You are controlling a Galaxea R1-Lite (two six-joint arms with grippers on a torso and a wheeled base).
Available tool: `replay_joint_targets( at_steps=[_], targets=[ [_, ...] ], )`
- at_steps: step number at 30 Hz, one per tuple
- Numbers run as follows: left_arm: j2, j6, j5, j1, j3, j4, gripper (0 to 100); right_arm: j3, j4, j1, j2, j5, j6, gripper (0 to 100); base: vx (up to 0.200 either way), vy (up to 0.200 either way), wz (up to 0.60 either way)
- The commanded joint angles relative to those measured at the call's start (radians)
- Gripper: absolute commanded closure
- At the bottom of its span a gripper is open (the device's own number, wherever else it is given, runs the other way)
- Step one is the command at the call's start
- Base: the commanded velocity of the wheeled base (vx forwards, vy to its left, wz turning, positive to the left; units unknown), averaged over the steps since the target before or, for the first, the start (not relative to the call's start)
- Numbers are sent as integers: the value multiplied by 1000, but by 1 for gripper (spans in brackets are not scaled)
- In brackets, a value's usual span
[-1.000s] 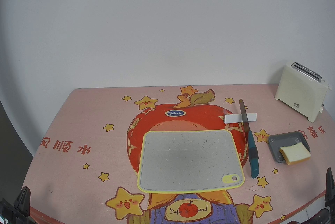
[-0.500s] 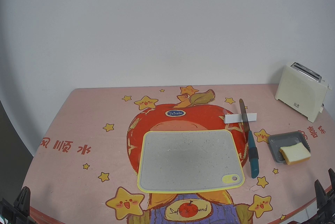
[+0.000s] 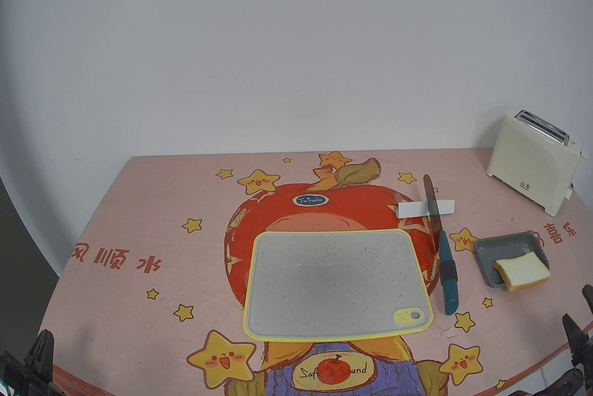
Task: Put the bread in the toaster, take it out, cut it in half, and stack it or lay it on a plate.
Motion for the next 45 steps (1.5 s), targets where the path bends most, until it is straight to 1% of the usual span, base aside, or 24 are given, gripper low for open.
replay_joint_targets(
  at_steps=[1, 8, 10, 12, 15, 16, 17, 23, 25, 26, 27, 28, 35, 41, 45],
  targets=[
    [-16, 0, 0, 0, 18, 0, 100, -58, 1, 37, 247, 23, 212, 0, 0, 0, 0],
    [-16, 0, 0, 0, 18, 0, 100, -52, -8, 46, 316, 29, 215, 0, 0, 0, 0],
    [-16, 0, 0, 0, 18, 0, 100, -48, -20, 46, 368, 29, 211, 0, 0, 0, 0],
    [-16, 0, 0, 0, 18, 0, 100, -32, -65, 45, 411, 29, 205, 0, 0, 0, 0],
    [-16, 0, 0, 0, 18, 0, 100, 19, -161, 40, 480, 28, 192, 0, 0, 0, 0],
    [-16, 0, 0, 0, 18, 0, 100, 22, -166, 40, 483, 29, 191, 0, 0, 0, 0],
    [-16, 0, 0, 0, 18, 0, 100, 54, -229, 35, 534, 28, 185, 0, 0, 0, 0],
    [-16, 0, 0, 0, 18, 0, 100, 99, -325, 32, 612, 26, 183, 0, 0, 0, 0],
    [-16, 0, 0, 0, 18, 0, 100, 102, -330, 26, 618, 26, 183, 0, 0, 0, 0],
    [-16, 0, 0, 0, 18, 0, 100, 102, -331, 8, 628, 26, 183, 0, 0, 0, 0],
    [-16, 0, 0, 0, 18, 0, 100, 102, -331, 8, 628, 26, 183, 0, 0, 0, 0],
    [-16, 0, 0, 0, 18, 0, 100, 102, -333, -12, 638, 28, 182, 0, 0, 0, 0],
    [-16, 0, 0, 0, 18, 0, 100, 111, -370, -34, 646, 28, 183, 0, 0, 0, 0],
    [-16, 0, 0, 0, 18, 0, 100, 113, -477, -60, 715, 26, 183, 0, 0, 0, 0],
    [-16, 0, 0, 0, 18, 0, 100, 117, -497, -60, 736, 26, 183, 0, 0, 0, 0]
  ],
)
